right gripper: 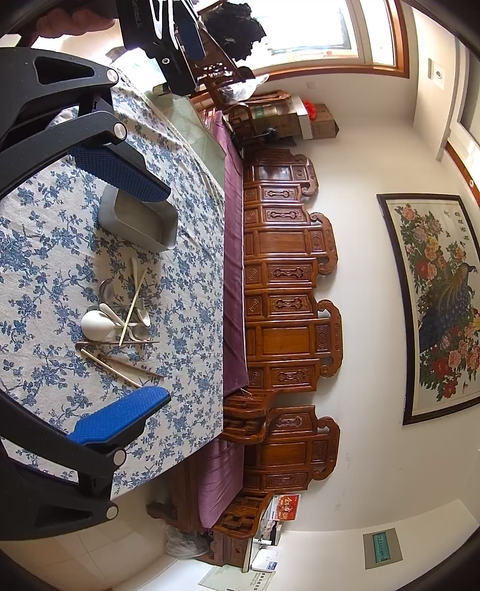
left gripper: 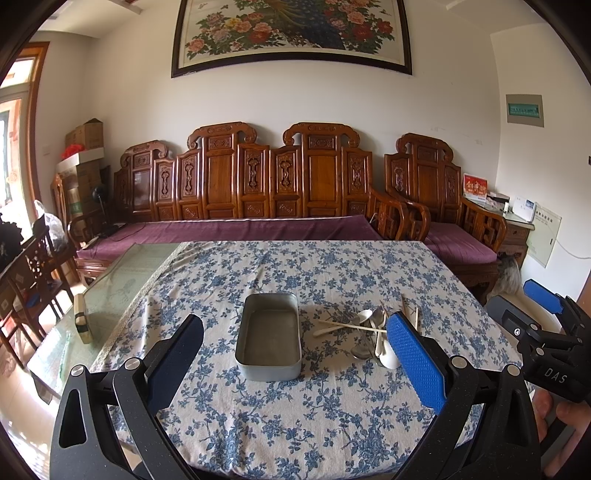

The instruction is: Organize utensils

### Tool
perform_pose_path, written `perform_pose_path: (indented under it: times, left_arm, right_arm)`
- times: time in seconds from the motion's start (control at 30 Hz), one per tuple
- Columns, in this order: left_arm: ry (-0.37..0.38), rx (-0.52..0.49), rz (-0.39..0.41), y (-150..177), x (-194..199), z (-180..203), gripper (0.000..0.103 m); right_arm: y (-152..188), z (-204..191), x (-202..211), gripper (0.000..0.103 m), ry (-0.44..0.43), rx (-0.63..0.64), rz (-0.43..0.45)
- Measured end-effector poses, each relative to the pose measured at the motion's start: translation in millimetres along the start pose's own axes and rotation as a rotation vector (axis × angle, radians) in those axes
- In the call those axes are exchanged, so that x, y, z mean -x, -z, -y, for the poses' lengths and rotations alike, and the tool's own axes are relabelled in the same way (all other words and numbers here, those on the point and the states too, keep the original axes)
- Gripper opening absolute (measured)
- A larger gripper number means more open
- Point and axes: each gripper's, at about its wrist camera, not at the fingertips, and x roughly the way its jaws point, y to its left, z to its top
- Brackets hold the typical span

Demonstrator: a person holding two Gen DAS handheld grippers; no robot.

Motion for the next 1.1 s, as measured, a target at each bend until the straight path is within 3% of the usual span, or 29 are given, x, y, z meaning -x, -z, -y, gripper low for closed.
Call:
perform_pose_path:
  times: [0.23,0.53,0.83,1.1]
  left_arm:
    - [0.005,-0.009,-0.026,2,-6,3,0.097]
    - [0.031,-0.030,-0.116,16,-52,-3,0.097]
    - [0.087,-0.053,-0.181,28,-95,9,0.097]
    - [0.128,-0.085,-0.248,37,-143,23,0.096]
  right_arm:
    - [-4,2,0,0.100,-0.001,0.001,-0.016]
    - [10,18,-35,0.100,0.004,-0.003,-0.074]
    - [33,44,-79,0.085,0.002,0.010,-0.155]
    - [48,81,-132,0.066,0.001,-0.003,-0.248]
